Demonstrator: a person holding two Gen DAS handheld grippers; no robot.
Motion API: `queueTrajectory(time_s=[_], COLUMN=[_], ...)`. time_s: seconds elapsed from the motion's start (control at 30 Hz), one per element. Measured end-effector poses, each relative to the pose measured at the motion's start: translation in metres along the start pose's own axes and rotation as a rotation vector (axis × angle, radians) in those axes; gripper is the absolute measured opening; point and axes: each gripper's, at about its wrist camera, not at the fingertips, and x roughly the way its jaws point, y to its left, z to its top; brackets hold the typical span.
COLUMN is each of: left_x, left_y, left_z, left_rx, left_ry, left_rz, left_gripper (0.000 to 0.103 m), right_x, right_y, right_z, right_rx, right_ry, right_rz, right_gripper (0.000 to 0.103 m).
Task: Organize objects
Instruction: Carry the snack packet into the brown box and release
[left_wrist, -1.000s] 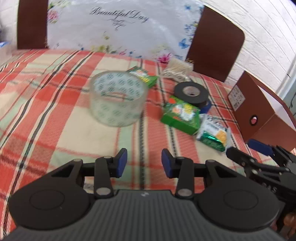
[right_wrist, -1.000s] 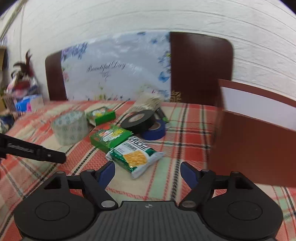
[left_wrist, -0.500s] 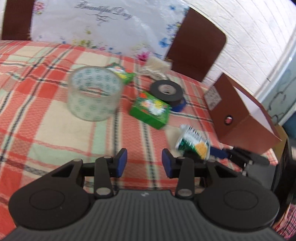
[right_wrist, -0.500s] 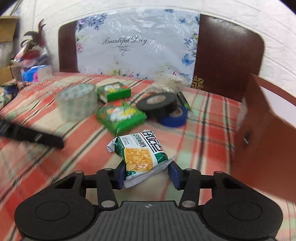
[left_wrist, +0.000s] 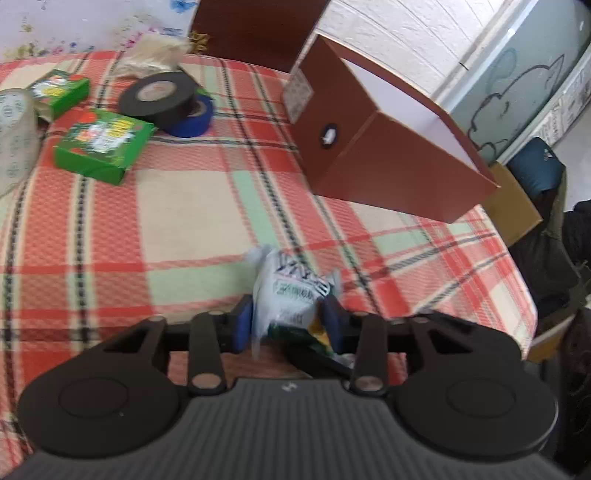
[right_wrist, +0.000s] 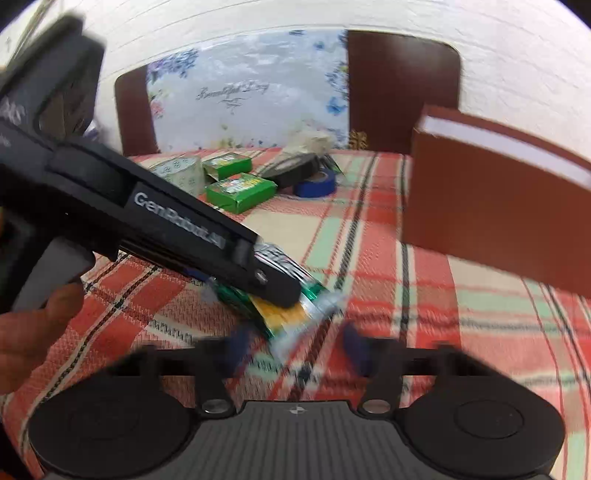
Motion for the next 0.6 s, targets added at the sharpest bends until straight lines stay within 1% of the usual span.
queueTrajectory(time_s=[0.03, 0.1, 0.2, 0.3, 0.4, 0.43, 0.47, 0.5, 0.53, 0.57, 0.6], left_x=[-0.002, -0.008, -0.017, -0.011, 0.009, 0.018, 0.03, 0.042, 0.052, 0.059, 0.061], left_y=[-0.009, -0.026, -0.053, -0.082, -0.107, -0.111, -0.116, -0.119, -0.119, -0.117, -0.113], left_z=[0.004, 0.019, 0.048, 0.08, 0.109, 0.117, 0.124, 0.128, 0.128, 0.127, 0.123], left_rx=[0.015, 0.064, 0.136, 0.202, 0.257, 0.261, 0.259, 0.266, 0.275, 0.274, 0.272], left_ry=[-0.011, -0.049, -0.126, -0.184, -0.223, -0.226, -0.22, -0.211, -0.21, -0.209, -0.204], left_rz=[0.014, 0.005, -0.034, -0.064, -0.061, -0.061, -0.047, -0.011, 0.047, 0.102, 0.114], left_gripper=[0.039, 0.039, 0.039, 0.039, 0.041, 0.042, 0.052, 0.064, 0.065, 0.065, 0.063], right_x=[0.001, -0.003, -0.019, -0.028, -0.025, -0.022, -0.015, -0.006, 0.004, 0.011, 0.012], right_y=[-0.001, -0.006, -0.022, -0.042, -0.072, -0.083, -0.094, -0.104, -0.112, -0.119, -0.122], right_z=[0.003, 0.009, 0.025, 0.045, 0.069, 0.077, 0.084, 0.089, 0.092, 0.092, 0.087], right_rx=[0.003, 0.02, 0.041, 0.035, 0.063, 0.076, 0.088, 0.092, 0.101, 0.115, 0.134], right_ry=[-0.011, -0.064, -0.203, -0.313, -0.347, -0.356, -0.36, -0.338, -0.297, -0.263, -0.26], right_rz=[-0.013, -0.043, -0.11, -0.204, -0.273, -0.29, -0.321, -0.345, -0.387, -0.42, -0.418], right_gripper=[0.033, 0.032, 0.032, 0.032, 0.034, 0.038, 0.055, 0.069, 0.08, 0.075, 0.073])
